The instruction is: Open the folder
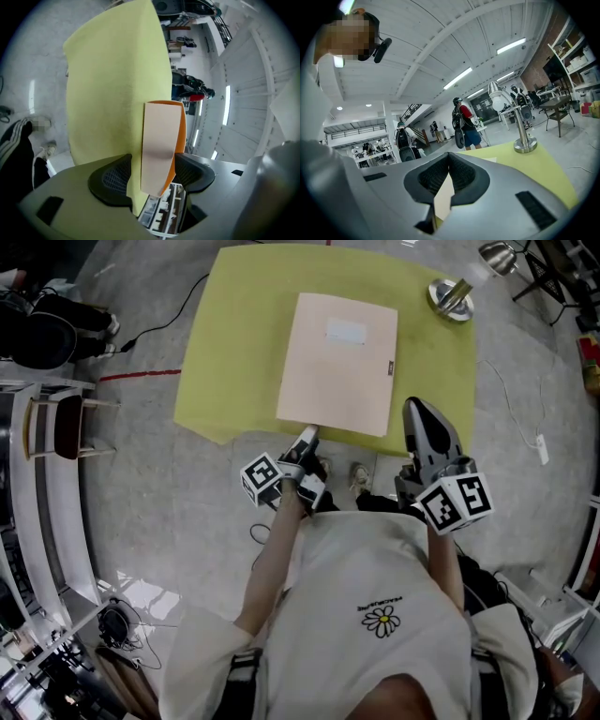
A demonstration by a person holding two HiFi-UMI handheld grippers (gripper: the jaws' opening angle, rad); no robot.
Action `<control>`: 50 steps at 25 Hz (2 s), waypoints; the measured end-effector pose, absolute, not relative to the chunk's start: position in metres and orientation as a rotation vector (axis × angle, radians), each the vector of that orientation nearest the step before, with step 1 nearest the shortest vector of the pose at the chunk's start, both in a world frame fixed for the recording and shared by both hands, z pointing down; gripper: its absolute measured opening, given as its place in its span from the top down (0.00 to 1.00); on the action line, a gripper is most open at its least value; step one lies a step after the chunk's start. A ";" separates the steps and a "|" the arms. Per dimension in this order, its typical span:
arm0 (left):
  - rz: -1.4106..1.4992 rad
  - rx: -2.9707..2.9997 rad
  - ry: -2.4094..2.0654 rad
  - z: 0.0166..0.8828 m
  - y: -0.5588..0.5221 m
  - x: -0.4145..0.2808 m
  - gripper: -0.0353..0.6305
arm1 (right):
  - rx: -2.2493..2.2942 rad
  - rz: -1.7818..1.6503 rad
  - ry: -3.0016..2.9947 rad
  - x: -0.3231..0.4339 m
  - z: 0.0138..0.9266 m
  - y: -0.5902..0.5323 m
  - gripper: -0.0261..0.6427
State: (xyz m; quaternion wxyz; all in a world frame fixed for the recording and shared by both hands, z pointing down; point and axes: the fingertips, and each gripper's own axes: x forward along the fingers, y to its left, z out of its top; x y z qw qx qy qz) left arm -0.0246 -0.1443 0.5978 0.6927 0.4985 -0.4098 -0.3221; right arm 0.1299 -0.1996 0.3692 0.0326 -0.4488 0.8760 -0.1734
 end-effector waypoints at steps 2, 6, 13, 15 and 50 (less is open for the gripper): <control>-0.766 1.081 -0.890 0.599 -0.143 -0.027 0.50 | -1.376 -0.534 2.701 0.128 0.369 -0.200 0.94; -0.813 1.107 -0.854 0.588 -0.149 -0.021 0.50 | -1.366 -0.538 2.707 0.129 0.373 -0.202 0.94; -0.897 0.984 -0.836 0.588 -0.147 -0.029 0.50 | -1.354 -0.566 2.721 0.120 0.375 -0.196 0.94; -0.915 0.964 -0.840 0.588 -0.147 -0.030 0.50 | -1.354 -0.575 2.718 0.121 0.377 -0.195 0.94; -0.669 0.920 -1.060 0.596 -0.141 -0.032 0.51 | -1.172 -1.871 2.249 0.145 0.548 -0.157 0.79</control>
